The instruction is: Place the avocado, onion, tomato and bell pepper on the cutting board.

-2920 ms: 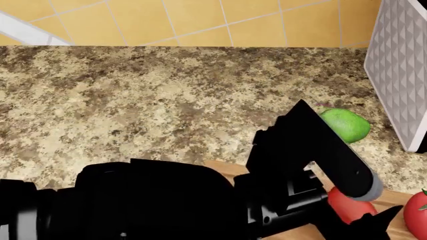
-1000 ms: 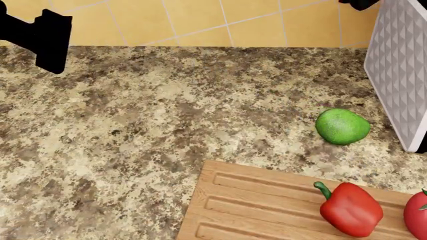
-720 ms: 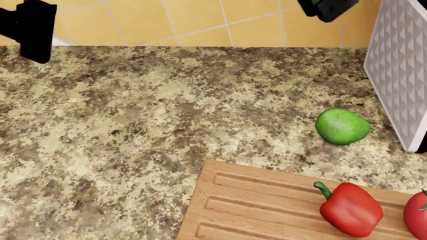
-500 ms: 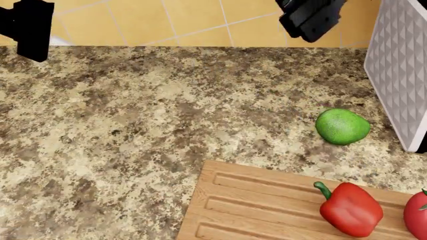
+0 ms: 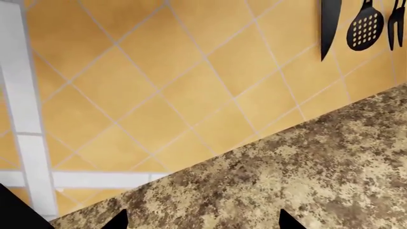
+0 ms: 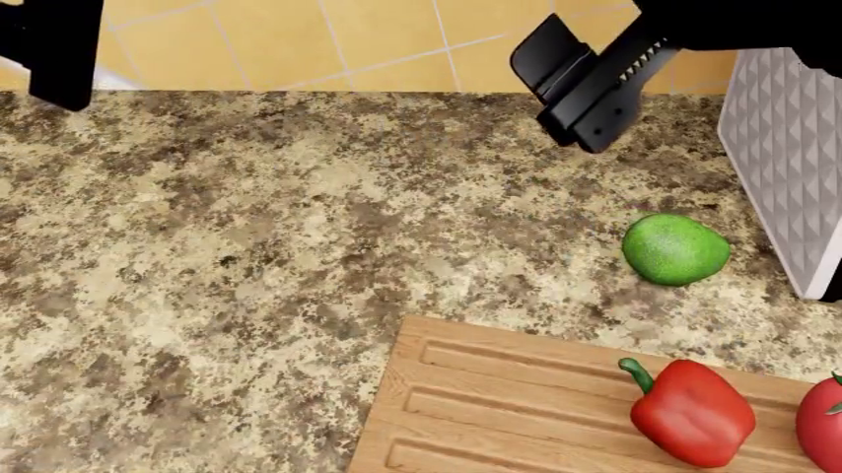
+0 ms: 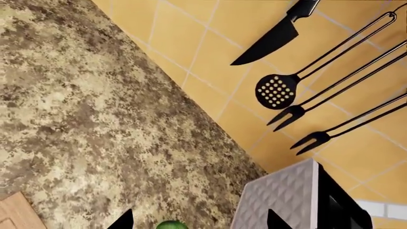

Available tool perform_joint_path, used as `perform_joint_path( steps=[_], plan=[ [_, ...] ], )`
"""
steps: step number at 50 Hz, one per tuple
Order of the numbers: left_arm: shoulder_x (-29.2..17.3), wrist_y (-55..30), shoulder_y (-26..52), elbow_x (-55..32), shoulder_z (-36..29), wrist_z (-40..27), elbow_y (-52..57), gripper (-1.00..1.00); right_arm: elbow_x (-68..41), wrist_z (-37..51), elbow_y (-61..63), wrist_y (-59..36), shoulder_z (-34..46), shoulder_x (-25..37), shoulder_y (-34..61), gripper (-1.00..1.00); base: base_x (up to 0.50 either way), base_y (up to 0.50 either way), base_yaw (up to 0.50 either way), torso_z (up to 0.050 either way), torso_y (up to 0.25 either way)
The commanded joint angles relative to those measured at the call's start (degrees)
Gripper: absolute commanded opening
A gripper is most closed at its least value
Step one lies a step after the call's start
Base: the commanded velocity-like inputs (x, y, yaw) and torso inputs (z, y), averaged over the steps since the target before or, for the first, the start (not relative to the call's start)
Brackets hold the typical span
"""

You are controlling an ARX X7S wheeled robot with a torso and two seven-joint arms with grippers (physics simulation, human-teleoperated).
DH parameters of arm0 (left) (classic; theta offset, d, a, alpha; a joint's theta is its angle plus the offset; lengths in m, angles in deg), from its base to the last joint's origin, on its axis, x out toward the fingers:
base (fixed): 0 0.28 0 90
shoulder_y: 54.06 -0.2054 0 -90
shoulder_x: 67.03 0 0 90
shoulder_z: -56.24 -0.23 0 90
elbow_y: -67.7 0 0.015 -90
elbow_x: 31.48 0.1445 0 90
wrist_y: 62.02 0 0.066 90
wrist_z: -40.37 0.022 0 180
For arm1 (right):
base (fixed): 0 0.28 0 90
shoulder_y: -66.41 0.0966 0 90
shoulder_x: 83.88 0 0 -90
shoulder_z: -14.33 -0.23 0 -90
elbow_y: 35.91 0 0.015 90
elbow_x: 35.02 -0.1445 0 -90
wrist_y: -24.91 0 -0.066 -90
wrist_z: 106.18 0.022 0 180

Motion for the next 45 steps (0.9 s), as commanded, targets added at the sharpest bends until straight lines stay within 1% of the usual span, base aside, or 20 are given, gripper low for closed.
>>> perform_joint_path(
  steps=[1,11,23,28,45],
  plan=[
    [0.42,-0.49,0.54,0.45,0.19,0.57,-0.74,1.00,1.16,-1.70,-2.16,1.39,1.70,-1.27,-2.54,1.00,0.00,0.00,0.00,0.000,0.000],
    [0.74,-0.51,0.48,0.74,0.39,0.84,-1.48,1.00,2.44,-2.30,-4.83,3.54,2.54,-2.83,-4.91,1.00,0.00,0.00,0.00,0.000,0.000],
    [0.29,-0.42,0.14,1.00,0.63,0.77,-1.59,1.00,5.46,-3.79,-12.42,8.03,3.78,-6.49,-8.12,1.00,0.00,0.00,0.00,0.000,0.000],
    [0.23,-0.44,0.02,1.10,0.70,0.68,-1.57,1.00,5.44,-2.97,-13.66,9.10,3.52,-7.09,-10.35,1.00,0.00,0.00,0.00,0.000,0.000],
    [0.07,-0.98,0.49,1.01,1.27,0.34,-1.58,1.00,6.89,-4.52,-19.13,11.00,4.89,-8.65,-13.67,1.00,0.00,0.00,0.00,0.000,0.000]
  ],
)
